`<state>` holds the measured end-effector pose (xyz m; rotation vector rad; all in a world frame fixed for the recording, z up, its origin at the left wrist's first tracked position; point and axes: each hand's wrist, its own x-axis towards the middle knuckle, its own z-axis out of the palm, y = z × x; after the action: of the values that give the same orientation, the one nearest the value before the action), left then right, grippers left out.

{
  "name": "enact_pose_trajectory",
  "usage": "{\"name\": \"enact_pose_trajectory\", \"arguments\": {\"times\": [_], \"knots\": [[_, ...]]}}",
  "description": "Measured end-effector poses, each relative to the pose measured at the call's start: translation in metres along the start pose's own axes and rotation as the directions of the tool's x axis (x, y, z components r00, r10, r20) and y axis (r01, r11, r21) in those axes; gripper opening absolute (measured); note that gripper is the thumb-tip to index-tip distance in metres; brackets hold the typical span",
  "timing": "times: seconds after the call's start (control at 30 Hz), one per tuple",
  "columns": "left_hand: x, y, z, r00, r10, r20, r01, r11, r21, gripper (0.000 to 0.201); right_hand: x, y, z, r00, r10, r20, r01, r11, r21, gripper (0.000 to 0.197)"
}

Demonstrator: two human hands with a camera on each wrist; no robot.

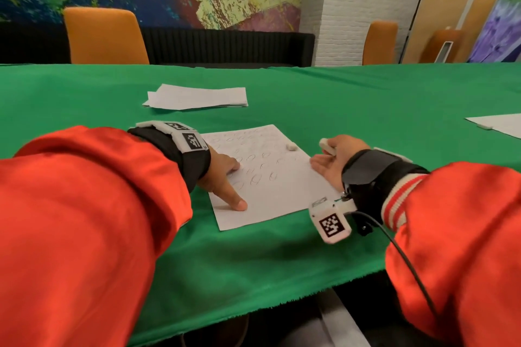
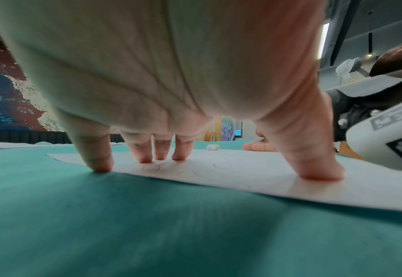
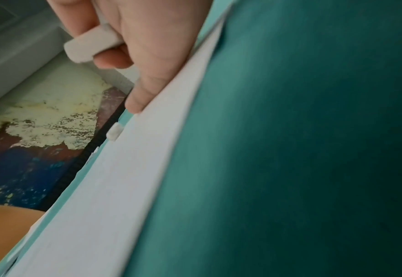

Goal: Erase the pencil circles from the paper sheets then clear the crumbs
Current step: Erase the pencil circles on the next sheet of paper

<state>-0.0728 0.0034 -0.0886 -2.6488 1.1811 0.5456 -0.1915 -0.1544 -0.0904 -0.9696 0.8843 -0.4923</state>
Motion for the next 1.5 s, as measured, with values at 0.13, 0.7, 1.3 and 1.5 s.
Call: {"name": "enact_pose_trajectory", "arguments": {"times": [0.13,0.7,1.3,1.5], "knots": [[-0.001,0.0,0.0,1.0,-0.003,0.007,0.003,1.0,-0.021,0.09,-0.011,-0.003,0.009,0.996,0.024,0.084,-0.014,0.994,-0.111,0.021],[-0.003,0.002,-0.004,1.0,-0.006,0.001,0.006,0.999,0.047,0.085,0.013,-0.007,-0.018,1.0,-0.015,0.017,0.019,0.98,-0.198,0.024],[-0.004,0.007,-0.039,0.998,0.059,-0.03,-0.052,0.977,0.207,0.08,-0.003,-0.057,0.033,0.731,-0.133,0.669,0.487,-0.585,-0.649,0.01],[0.011,0.018,-0.042,0.996,0.09,0.008,-0.09,0.98,0.18,0.082,0.015,-0.038,0.049,0.688,0.087,0.72,0.639,-0.543,-0.545,0.014]]}}
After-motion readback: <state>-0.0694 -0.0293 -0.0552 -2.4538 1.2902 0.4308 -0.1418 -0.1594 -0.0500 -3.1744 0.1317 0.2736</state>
